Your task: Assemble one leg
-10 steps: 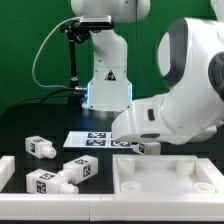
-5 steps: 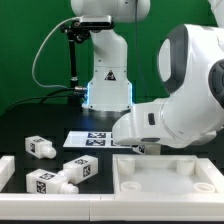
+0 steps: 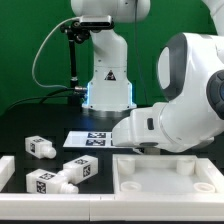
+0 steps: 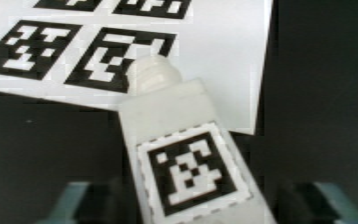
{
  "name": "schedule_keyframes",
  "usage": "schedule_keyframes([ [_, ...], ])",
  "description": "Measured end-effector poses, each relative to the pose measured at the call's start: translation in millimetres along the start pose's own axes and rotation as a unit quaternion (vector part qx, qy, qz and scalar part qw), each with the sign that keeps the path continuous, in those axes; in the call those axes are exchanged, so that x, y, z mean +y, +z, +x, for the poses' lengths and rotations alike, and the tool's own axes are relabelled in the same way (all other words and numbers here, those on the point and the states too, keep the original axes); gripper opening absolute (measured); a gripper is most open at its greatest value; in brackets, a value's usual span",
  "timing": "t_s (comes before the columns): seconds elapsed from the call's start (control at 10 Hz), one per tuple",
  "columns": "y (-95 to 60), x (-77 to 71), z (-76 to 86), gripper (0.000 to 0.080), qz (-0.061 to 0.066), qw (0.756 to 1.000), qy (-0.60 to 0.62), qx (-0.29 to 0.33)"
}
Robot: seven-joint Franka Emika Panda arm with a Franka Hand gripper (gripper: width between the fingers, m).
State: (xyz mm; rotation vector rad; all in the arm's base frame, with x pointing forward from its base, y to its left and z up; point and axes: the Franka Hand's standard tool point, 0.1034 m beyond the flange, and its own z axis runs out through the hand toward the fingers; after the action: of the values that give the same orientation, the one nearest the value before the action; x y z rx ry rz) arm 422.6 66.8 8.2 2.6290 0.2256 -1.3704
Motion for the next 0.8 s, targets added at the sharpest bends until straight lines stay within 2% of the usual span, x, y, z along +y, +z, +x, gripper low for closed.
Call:
schedule_keyframes([
  [0.2, -0.1, 0.3, 0.0, 0.0285, 0.0, 1.0, 0.0, 0.0],
  [0.3, -5.0, -0.9, -6.3, 0.0285, 0.009, 1.0, 0.002, -0.013],
  [0.4, -34.0, -3.0, -18.9, 0.0285, 0.049, 0.998, 0.019, -0.033],
  [0.5, -64.8, 0.9, -19.7, 0.0285, 0.103, 0.993, 0.048, -0.031],
  [0.6, -80.4, 14.8, -18.1, 0.0285, 0.118, 0.991, 0.053, -0.017],
  [0.7, -92.5, 29.4, -17.2, 0.0285, 0.124, 0.992, 0.038, 0.002],
  [0.8, -91.6, 37.2, -12.0, 0.0285, 0.122, 0.992, 0.026, 0.016],
])
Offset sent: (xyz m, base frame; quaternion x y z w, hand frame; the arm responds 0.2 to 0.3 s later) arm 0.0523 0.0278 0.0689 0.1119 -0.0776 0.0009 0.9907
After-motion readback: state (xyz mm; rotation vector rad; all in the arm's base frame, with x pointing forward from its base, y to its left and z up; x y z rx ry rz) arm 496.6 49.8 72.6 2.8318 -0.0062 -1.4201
